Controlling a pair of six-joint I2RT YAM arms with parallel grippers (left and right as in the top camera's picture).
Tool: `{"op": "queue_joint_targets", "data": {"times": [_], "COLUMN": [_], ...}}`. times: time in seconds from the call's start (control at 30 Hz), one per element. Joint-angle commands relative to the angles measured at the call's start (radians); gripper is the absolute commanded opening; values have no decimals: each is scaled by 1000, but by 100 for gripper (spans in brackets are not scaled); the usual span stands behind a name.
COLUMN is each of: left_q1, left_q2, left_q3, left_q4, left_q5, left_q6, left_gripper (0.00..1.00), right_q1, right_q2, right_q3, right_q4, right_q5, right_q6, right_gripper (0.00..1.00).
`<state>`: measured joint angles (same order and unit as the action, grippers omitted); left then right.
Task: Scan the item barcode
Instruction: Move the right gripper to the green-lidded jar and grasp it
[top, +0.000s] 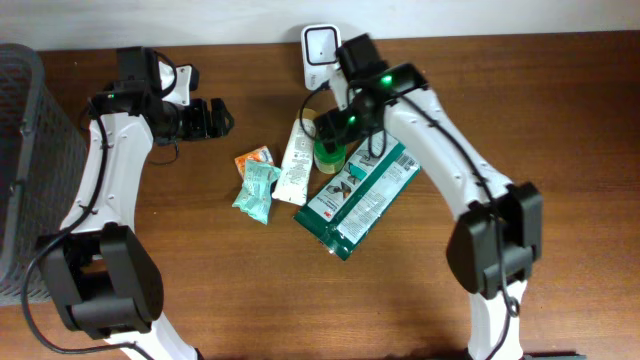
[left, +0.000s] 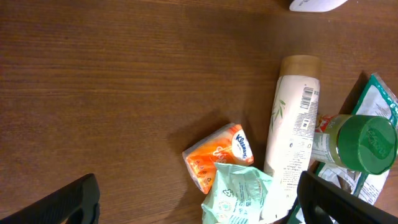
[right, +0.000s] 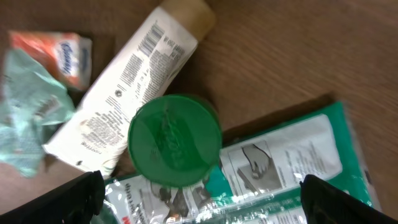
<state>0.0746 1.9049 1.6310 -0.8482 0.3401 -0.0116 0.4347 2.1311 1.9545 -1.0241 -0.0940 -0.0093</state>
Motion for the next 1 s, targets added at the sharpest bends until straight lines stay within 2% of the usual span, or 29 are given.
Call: {"op": "queue_joint_targets", "data": {"times": [0.0,0.17,0.23,0.4,0.5,0.63,0.87,0.97], "left_q1": [3,3,3,3,3,3,3,3], "left_q2": [13,13,13,13,13,13,13,13], "left_q3": [24,24,24,24,24,24,24,24], "left_q4": [-1,-1,-1,-1,-1,-1,-2,-1], "left_q5": [0,0,0,0,0,0,0,0], "left_q6": [4,4,4,4,4,4,4,4], "left_gripper": [99,99,99,99,99,99,99,99], "right_q1": [23,25,25,26,26,26,49,50], "right_q2": [29,70,89,103,103,103,137,137], "right_q3": [23,21,21,21,5,-24,-34,-34], "right_q4": [31,68,76,83,94,102,113,113], "right_q5": [53,8,-6,-10,-6,-6,-6,-2], "right_q6": [-66,-87,-55,146,296,510,527,484], "right_gripper": [99,100,100,95,85,79,79,73]}}
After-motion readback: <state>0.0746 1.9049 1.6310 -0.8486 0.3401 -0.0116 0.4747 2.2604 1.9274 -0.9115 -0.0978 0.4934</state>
